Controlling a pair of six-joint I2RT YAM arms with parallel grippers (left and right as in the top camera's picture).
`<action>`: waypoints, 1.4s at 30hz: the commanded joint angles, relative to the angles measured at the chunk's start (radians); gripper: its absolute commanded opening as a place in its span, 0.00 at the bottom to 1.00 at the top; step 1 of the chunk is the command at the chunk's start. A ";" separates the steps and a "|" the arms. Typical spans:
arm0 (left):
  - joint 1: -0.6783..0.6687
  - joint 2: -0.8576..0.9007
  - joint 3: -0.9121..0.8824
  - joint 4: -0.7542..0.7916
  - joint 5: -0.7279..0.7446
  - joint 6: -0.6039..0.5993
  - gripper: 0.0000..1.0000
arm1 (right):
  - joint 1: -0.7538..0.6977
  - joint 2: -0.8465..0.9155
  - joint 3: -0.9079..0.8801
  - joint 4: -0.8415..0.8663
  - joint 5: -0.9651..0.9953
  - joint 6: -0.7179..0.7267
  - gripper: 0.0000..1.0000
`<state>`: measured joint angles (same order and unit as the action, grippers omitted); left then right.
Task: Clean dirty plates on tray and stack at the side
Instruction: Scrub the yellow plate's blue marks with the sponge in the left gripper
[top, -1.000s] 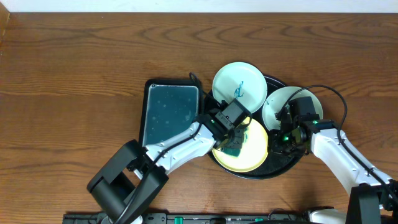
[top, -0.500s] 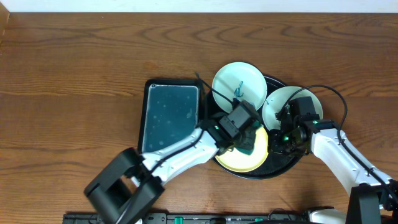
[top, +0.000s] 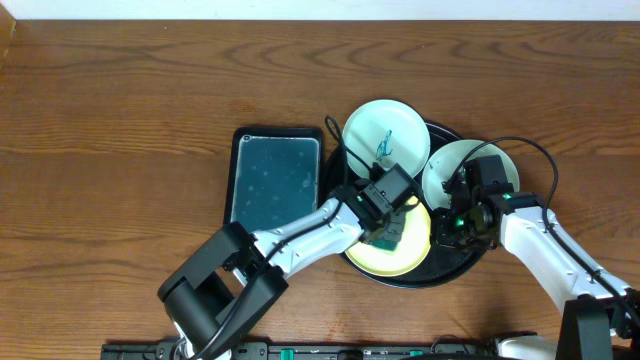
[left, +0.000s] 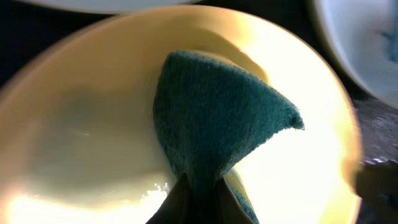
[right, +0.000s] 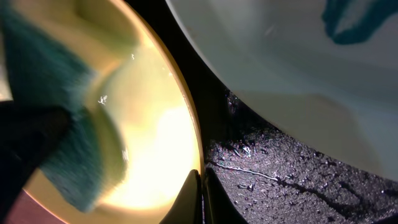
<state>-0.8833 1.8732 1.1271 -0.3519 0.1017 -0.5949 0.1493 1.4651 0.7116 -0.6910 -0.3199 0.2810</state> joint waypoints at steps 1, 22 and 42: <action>0.074 0.028 -0.038 -0.080 -0.141 0.014 0.08 | 0.009 -0.010 -0.001 -0.004 0.024 0.006 0.01; 0.049 -0.130 -0.008 0.021 0.094 0.032 0.08 | 0.009 -0.010 -0.001 -0.004 0.024 0.002 0.01; 0.089 0.054 -0.008 -0.031 -0.106 0.059 0.08 | 0.009 -0.010 -0.001 -0.008 0.024 -0.001 0.01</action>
<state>-0.8738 1.8896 1.1454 -0.3344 0.1265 -0.5491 0.1493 1.4651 0.7116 -0.6918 -0.3264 0.2810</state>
